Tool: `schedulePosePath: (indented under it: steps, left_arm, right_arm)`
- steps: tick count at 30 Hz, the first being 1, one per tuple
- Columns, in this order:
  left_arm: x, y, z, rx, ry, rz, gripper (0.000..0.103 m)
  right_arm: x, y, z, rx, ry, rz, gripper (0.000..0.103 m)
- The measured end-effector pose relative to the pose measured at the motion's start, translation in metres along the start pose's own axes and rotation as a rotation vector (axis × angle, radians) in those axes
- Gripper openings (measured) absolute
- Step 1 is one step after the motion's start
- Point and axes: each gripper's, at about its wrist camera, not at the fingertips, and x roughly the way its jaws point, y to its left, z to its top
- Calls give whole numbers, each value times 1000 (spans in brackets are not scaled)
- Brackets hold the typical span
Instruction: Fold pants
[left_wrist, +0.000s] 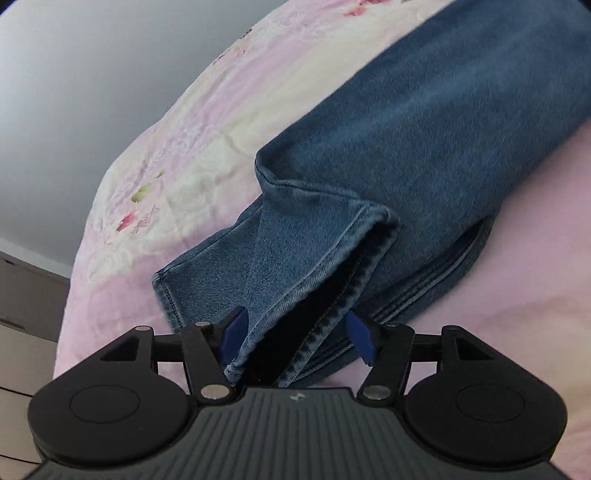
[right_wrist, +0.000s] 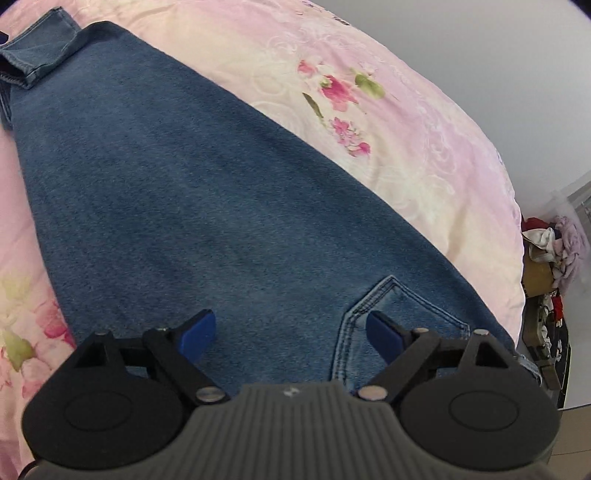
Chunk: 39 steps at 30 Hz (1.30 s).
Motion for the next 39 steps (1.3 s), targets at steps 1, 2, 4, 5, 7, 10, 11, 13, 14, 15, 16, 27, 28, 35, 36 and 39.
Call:
schedulePosePath:
  steps: [1,2,4,5,7,10,11,13,14,15,16,27,28,35,36,39]
  left_arm:
    - [7,-4,0,16,12,27,72]
    - [12,-5,-1,23,20,52,66]
    - [15,0,-1,-11,20,53,29]
    - [13,7,0,-61,18,26,23]
    - [2,31,-1,-214,-8,-53,14]
    - [-10,75,-5,-455,-13,-138,11]
    - [-12,91,-8,-542,-9,-162,11]
    - [-11,127,-15,-729,22,-195,10]
    - [-7,143,-19,-809,45,-205,10]
    - [-2,157,-23,-879,74,-211,10]
    - [4,168,-28,-935,105,-211,10]
    - [86,165,-30,-943,280,-29,33]
    - [86,163,-32,-934,277,4,43]
    - [22,149,-44,-954,145,58,60]
    - [11,143,-44,-950,122,19,60]
    - [-13,120,-39,-936,73,-79,60]
  right_arm:
    - [0,2,-1,0,6,1,85]
    - [0,2,-1,2,12,1,85]
    - [-1,-2,-5,10,24,-2,85]
    - [-1,-3,-6,15,30,-2,85]
    - [-1,-6,-8,31,37,0,85]
    - [1,-8,-9,47,39,-1,85]
    - [2,-7,-9,50,38,-3,85]
    - [3,-6,-7,50,30,-7,85]
    - [2,-5,-6,48,24,-9,85]
    - [0,-3,-7,45,19,-11,85]
    - [1,-3,-5,40,15,-12,85]
    - [-2,-16,-10,41,4,-57,85]
    - [-3,-18,-11,45,3,-62,85]
    - [-27,-26,-29,167,-32,-56,85]
    - [-33,-23,-33,191,-44,-46,85]
    - [-53,-9,-44,252,-84,-21,85]
